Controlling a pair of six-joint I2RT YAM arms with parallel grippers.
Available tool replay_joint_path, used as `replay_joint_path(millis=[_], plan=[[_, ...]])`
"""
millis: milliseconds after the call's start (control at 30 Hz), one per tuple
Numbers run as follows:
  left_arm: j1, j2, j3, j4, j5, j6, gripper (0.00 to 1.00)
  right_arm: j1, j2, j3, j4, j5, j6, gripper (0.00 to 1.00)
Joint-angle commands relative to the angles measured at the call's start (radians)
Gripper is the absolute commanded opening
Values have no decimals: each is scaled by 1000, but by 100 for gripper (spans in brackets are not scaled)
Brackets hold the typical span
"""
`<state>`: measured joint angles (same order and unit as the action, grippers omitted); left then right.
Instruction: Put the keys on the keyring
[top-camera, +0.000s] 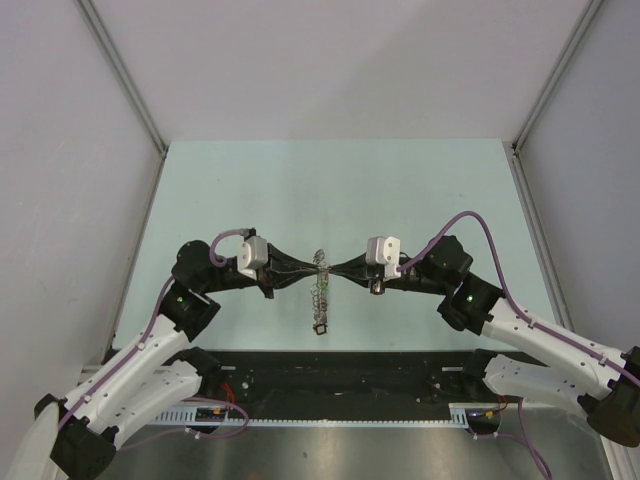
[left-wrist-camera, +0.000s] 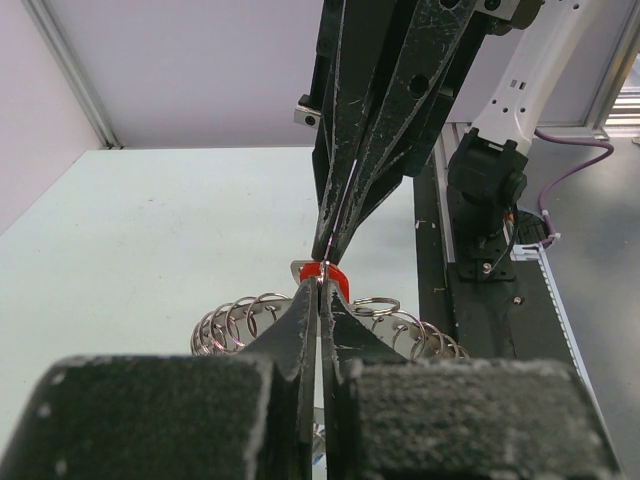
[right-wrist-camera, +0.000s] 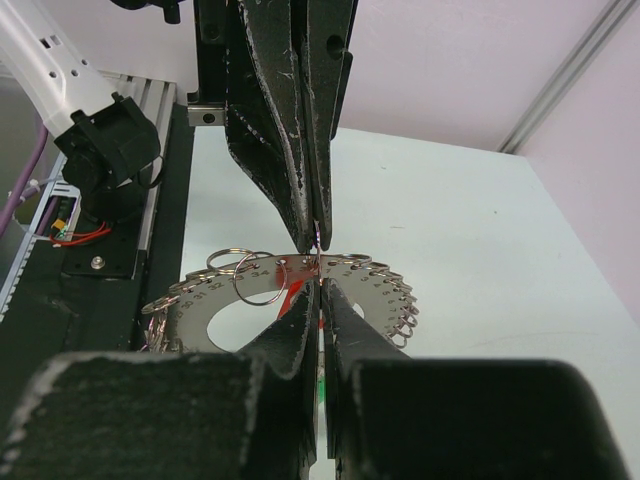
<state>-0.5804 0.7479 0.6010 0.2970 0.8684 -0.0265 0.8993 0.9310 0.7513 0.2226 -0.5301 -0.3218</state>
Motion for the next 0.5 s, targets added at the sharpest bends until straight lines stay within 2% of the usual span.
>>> replay_joint_path(millis=[0,467], plan=[[-2,-16,14,62,-3,5,0,3,0,10,50,-4,16,0],[-2,-10,17,56,4,8,0,7,23,14,81,-25,41,0]])
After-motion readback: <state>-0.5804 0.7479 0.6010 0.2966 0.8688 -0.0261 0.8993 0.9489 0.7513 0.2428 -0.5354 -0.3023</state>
